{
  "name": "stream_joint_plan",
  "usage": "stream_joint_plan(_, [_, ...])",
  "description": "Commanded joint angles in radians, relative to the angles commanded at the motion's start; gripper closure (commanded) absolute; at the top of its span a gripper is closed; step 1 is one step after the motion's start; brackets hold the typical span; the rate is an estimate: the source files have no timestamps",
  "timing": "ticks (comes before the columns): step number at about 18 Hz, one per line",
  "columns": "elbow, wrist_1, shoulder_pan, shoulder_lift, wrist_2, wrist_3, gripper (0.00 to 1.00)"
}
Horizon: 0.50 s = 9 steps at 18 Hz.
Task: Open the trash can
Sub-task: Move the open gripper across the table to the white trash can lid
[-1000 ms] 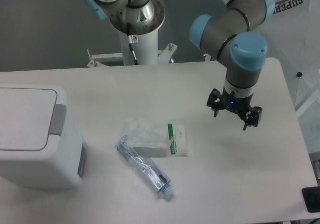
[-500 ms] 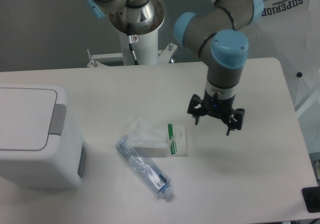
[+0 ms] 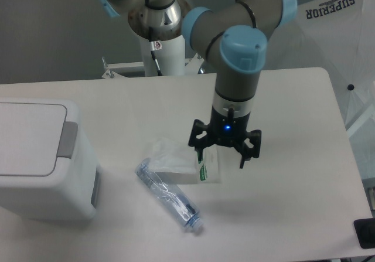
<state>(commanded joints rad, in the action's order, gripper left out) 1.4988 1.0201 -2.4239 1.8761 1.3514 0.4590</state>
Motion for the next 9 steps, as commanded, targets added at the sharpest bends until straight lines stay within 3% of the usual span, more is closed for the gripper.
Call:
stream_joint_plan(6, [-0.1, -0.002, 0.098, 0.0, -0.047, -0.215, 0.0])
stream_joint_plan(9, [-0.12, -0.002, 0.121, -0.005, -0.087, -0.26, 0.0])
